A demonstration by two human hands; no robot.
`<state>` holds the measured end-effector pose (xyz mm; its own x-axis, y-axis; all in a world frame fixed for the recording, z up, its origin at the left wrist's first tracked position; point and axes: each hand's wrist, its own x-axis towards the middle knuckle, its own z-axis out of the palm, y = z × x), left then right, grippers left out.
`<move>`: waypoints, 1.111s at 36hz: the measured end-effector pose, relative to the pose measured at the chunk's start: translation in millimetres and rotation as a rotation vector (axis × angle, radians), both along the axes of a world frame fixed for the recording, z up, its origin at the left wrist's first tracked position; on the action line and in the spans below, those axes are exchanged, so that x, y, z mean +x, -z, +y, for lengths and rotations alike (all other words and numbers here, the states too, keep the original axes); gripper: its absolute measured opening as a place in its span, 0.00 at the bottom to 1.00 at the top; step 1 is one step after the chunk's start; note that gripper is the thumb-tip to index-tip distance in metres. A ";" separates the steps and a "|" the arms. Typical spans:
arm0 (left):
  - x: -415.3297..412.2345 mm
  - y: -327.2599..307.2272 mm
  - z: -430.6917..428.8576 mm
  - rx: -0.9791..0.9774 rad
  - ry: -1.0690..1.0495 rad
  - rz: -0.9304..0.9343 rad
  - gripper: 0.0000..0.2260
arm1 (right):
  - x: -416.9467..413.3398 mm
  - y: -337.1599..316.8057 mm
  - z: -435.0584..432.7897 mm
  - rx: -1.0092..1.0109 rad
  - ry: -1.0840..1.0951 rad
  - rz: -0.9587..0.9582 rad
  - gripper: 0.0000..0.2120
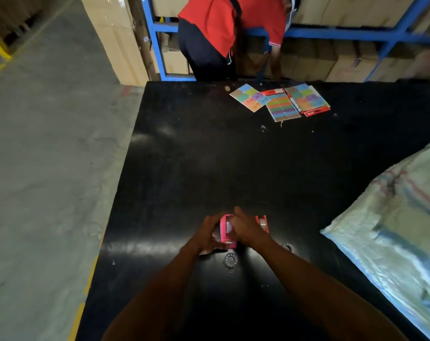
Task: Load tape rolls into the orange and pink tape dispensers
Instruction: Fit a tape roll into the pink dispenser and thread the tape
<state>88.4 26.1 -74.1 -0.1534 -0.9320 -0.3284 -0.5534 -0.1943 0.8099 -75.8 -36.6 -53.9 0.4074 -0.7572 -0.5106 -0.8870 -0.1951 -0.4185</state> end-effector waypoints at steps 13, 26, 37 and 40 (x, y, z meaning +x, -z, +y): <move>5.1 10.7 -3.6 0.008 -0.021 -0.005 0.47 | -0.6 -24.8 -15.0 0.077 -0.193 -0.001 0.18; -3.8 -23.8 11.2 0.044 -0.250 0.121 0.28 | -6.4 -65.0 7.4 0.011 -0.099 -0.064 0.12; -23.2 -52.3 41.0 0.017 -0.482 0.386 0.10 | -4.4 -104.4 46.4 -0.174 -0.164 -0.145 0.14; -26.7 -62.6 50.9 -0.026 -0.531 0.415 0.07 | -8.0 -111.6 57.0 -0.199 -0.148 -0.177 0.14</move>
<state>61.8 76.9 -11.5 0.2195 -0.9225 -0.3174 -0.0301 -0.3316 0.9430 -83.9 20.5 57.7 0.5905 -0.7608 -0.2694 -0.7594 -0.4107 -0.5047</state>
